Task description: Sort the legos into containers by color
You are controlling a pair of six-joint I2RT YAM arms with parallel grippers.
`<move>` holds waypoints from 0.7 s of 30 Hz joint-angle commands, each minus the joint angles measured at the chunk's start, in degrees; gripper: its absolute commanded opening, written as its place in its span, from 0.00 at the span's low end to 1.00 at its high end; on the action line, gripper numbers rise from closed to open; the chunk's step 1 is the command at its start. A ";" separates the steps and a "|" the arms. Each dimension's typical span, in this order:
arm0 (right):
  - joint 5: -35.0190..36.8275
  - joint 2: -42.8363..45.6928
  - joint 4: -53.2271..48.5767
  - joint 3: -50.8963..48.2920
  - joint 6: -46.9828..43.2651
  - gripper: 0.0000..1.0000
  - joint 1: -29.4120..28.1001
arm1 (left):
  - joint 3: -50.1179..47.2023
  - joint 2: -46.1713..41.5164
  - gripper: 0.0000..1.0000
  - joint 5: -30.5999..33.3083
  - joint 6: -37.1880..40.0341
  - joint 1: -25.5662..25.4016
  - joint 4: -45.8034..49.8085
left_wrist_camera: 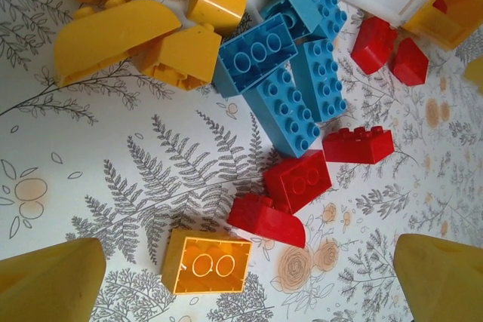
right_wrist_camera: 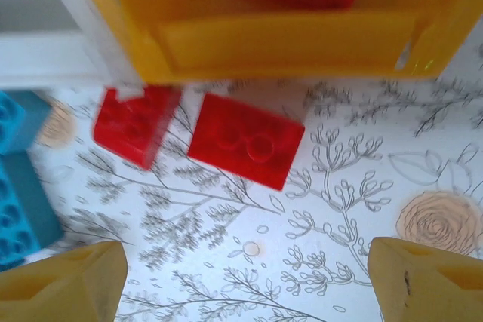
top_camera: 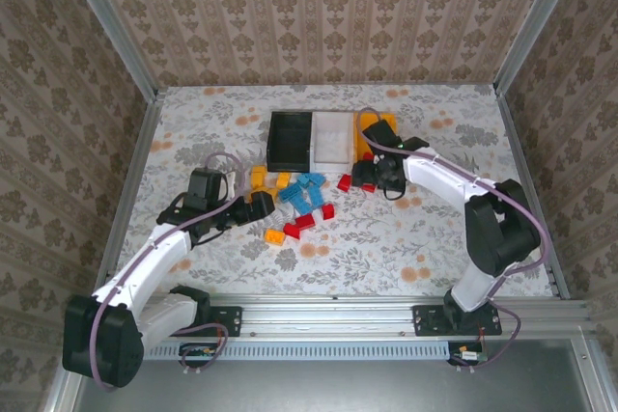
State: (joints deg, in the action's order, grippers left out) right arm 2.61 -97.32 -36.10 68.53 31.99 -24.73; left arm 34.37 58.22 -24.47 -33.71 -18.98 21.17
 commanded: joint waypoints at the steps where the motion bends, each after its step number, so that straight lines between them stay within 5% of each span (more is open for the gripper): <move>1: 0.06 -2.77 2.46 -0.79 2.27 0.85 -0.36 | -0.64 -0.63 1.00 -1.46 -1.26 0.18 -0.90; 21: 2.36 -14.42 2.13 7.87 2.73 0.74 1.41 | 0.85 0.14 1.00 -0.30 0.23 0.17 1.45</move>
State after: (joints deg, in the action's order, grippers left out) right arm 3.22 -110.24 -33.26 74.48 33.93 -23.70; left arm 34.37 57.89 -24.64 -33.89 -18.98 21.47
